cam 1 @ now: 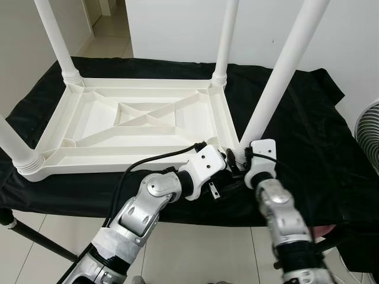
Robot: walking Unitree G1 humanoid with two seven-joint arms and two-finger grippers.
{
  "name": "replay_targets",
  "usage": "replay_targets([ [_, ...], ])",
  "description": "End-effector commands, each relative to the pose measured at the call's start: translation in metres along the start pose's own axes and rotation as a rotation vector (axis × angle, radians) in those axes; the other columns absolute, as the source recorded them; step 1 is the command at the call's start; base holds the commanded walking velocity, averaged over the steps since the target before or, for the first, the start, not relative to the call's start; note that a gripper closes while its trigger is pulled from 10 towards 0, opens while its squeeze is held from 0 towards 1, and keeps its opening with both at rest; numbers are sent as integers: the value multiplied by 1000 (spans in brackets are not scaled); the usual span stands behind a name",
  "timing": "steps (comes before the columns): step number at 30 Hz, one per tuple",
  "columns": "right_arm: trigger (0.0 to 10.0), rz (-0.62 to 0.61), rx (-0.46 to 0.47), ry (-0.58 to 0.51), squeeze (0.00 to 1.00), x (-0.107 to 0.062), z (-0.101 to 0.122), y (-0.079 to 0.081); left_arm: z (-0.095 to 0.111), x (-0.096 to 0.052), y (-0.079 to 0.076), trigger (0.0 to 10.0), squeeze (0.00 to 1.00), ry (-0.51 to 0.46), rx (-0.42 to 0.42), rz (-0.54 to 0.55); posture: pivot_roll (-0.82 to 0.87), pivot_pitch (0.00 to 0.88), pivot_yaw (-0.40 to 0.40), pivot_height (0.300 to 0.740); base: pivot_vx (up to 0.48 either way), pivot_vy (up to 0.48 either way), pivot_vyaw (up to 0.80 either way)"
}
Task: Building children table
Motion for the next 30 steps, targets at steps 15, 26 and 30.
replay_targets([
  [15, 10000, 452, -118, -61, 0, 23, 18, 17, 1, -1, 7, 10000, 0, 10, 12, 19, -118, 39, 7, 740, 0, 0, 0],
  [26, 0, 551, -95, -20, 0, 23, 6, 24, 1, -4, 10, 10000, 0, 9, 11, 35, -105, 41, 4, 740, 0, 0, 0],
  [30, 0, 549, -76, -22, 0, 22, 3, 20, 1, -4, 10, 10000, 0, 9, 9, 35, -110, 42, 6, 740, 0, 0, 0],
])
Point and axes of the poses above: a point about 5 cm out from each wrist's last joint towards the gripper, its own x axis pointing out of the wrist towards the gripper, its own z axis along the axis of the wrist's last joint, y = z × x, the point moved 3 cm from there along x, pointing out of the wrist towards the gripper, and after that the axes turned 4 degrees about -x, right-handed, at the moved point
